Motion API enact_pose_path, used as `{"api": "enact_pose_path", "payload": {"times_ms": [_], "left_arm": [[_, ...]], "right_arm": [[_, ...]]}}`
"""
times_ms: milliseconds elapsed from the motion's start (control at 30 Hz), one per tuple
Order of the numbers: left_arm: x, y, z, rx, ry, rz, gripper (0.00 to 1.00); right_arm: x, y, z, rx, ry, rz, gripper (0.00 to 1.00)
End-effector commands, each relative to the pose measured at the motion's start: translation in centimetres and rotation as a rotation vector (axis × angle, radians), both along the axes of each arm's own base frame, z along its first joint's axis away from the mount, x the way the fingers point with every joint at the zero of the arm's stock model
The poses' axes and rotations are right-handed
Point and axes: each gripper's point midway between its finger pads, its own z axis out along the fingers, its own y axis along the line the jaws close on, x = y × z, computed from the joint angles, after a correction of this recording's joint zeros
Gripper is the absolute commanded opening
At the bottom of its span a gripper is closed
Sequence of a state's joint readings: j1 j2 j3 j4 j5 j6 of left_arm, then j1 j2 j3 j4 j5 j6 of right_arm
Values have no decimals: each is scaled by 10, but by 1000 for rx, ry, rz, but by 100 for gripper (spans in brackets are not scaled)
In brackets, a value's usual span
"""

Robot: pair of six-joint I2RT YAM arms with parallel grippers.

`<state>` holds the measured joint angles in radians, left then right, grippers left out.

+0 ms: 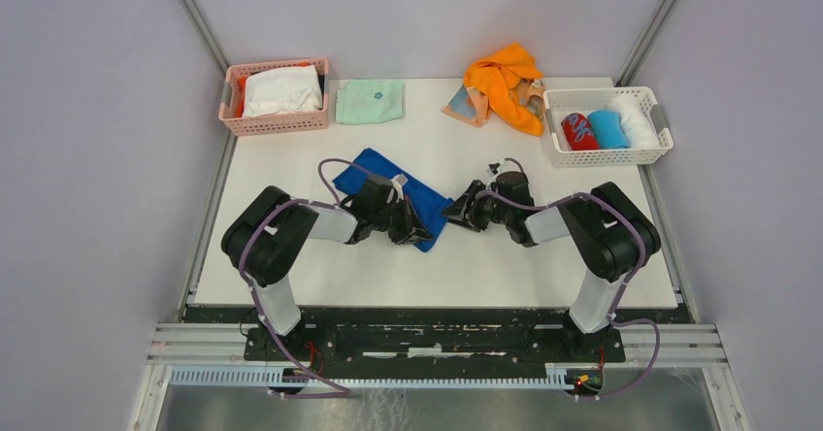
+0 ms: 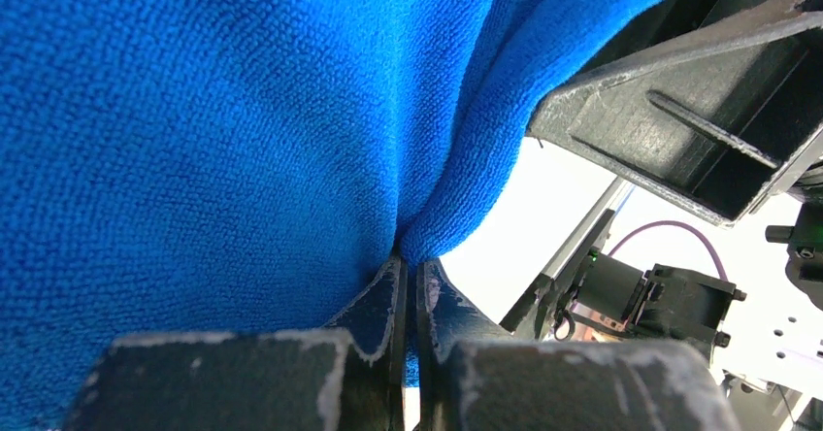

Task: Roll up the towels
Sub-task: Roll the towel at the center of the board.

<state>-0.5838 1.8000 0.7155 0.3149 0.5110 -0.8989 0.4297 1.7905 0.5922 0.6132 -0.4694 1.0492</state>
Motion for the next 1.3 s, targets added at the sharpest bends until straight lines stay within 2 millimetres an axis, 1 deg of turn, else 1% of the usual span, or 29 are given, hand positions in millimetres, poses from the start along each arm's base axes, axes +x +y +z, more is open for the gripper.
{"api": "enact_pose_path", "payload": {"times_ms": [0, 100, 200, 333, 433, 533, 600, 700, 767, 833, 900, 933, 1000, 1133, 1233, 1267], "left_arm": [[-9, 27, -31, 155, 75, 53, 3], [-9, 28, -32, 162, 73, 52, 3], [-9, 28, -33, 168, 75, 50, 3], [-7, 28, -32, 171, 72, 51, 4], [-6, 29, -28, 183, 59, 51, 6], [-1, 34, -18, 216, 23, 59, 14], [2, 41, -11, 268, -20, 71, 21], [6, 50, 13, 373, -146, 74, 33], [7, 50, 32, 454, -253, 66, 40], [5, 46, 52, 539, -381, 59, 46], [0, 38, 73, 615, -520, 46, 48], [-3, 36, 81, 647, -579, 48, 49], [-13, 24, 91, 685, -684, 22, 50], [-27, -1, 104, 772, -882, -42, 51], [-35, -23, 101, 855, -1013, -127, 52], [-35, -28, 93, 896, -1038, -169, 52]], "right_arm": [[21, 2, 3, -17, -35, -38, 50], [24, -5, -9, -77, -5, -67, 50], [24, -11, -19, -137, 35, -84, 48], [17, -24, -36, -257, 103, -105, 41], [11, -35, -50, -358, 166, -119, 30], [-1, -49, -58, -445, 245, -154, 21], [-6, -57, -56, -505, 273, -182, 16], [-11, -64, -46, -573, 289, -210, 14], [-14, -65, -41, -577, 308, -223, 13], [-16, -63, -37, -572, 330, -227, 12], [-16, -61, -34, -562, 350, -233, 11], [-17, -60, -32, -556, 358, -239, 10], [-17, -60, -28, -550, 372, -247, 10], [-19, -61, -21, -562, 389, -248, 10], [-20, -61, -20, -564, 396, -244, 11], [-20, -60, -20, -562, 397, -240, 10]]}}
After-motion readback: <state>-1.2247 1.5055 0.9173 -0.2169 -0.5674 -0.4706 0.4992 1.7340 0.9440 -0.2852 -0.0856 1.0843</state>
